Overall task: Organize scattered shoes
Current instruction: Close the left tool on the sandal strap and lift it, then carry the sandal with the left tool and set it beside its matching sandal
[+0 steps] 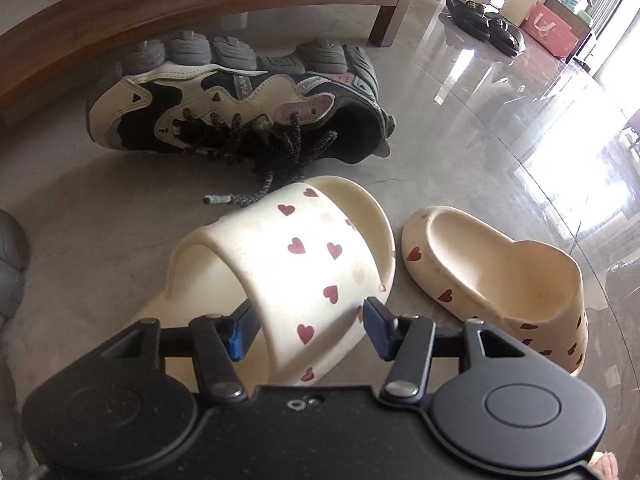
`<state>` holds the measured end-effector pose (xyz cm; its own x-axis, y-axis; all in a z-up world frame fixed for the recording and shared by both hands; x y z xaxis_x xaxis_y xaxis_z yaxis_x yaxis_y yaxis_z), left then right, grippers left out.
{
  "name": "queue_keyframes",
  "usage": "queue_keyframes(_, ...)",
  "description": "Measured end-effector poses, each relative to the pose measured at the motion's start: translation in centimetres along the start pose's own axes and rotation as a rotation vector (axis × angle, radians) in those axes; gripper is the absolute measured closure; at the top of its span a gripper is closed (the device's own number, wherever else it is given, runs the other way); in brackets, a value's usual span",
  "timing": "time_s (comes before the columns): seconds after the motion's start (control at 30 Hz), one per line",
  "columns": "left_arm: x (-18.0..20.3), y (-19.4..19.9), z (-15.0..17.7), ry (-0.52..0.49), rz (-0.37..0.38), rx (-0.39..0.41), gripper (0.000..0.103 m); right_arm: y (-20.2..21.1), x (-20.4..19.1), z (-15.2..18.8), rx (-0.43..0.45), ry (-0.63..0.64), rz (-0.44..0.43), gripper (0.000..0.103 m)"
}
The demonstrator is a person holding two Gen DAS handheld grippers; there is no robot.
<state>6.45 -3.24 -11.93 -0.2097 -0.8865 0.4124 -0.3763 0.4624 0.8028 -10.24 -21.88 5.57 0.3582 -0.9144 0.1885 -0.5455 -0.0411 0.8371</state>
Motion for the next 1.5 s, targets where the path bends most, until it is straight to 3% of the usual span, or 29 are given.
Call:
queue_keyframes(0.1, 0.0, -0.3, -0.1, 0.005, 0.017, 0.000, 0.058, 0.0, 0.1, 0.2, -0.006, -0.001, -0.007, 0.007)
queue_keyframes(0.3, -0.2, -0.3, -0.4, 0.036, 0.130, 0.024, 0.079, 0.2, 0.2, 0.2, 0.002, -0.003, -0.018, 0.007)
queue_keyframes(0.47, 2.1, 0.1, 0.2, -0.083, 0.193, 0.033, 0.095, 0.7, -0.2, 0.0, 0.020, 0.006, -0.030, 0.008)
queue_keyframes(0.7, 5.6, 2.4, 2.2, -0.317, 0.260, 0.022, 0.094, 1.1, -0.7, -0.2, 0.035, 0.017, -0.028, 0.009)
queue_keyframes(0.8, 6.4, 3.3, 3.4, -0.376, 0.322, -0.017, 0.094, 1.3, -0.9, -0.2, 0.041, 0.022, -0.027, 0.009)
queue_keyframes(1.03, 8.6, 3.5, 7.8, -0.535, 0.466, -0.198, 0.093, 1.6, -0.3, -0.5, 0.064, 0.024, -0.010, 0.009)
queue_keyframes(1.3, 12.3, 2.4, 12.6, -0.738, 0.570, -0.386, 0.092, 2.3, 1.2, 0.1, 0.071, 0.006, 0.036, 0.009)
queue_keyframes(1.37, 13.4, 2.0, 13.3, -0.796, 0.582, -0.414, 0.088, 2.4, 1.4, 0.4, 0.067, 0.002, 0.045, 0.009)
queue_keyframes(1.5, 14.1, 0.6, 13.6, -0.865, 0.525, -0.432, 0.083, 2.4, 1.9, 1.1, 0.052, -0.007, 0.055, 0.009)
Point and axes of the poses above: each gripper's, at about its wrist camera, not at the fingertips, and y roughly against the way its jaws point, x to its right, z to its underside, the point moved 4 cm from there along -y, roughly the way its jaws point, and after that the axes turned 15 degrees about z, right-handed, at the moved point
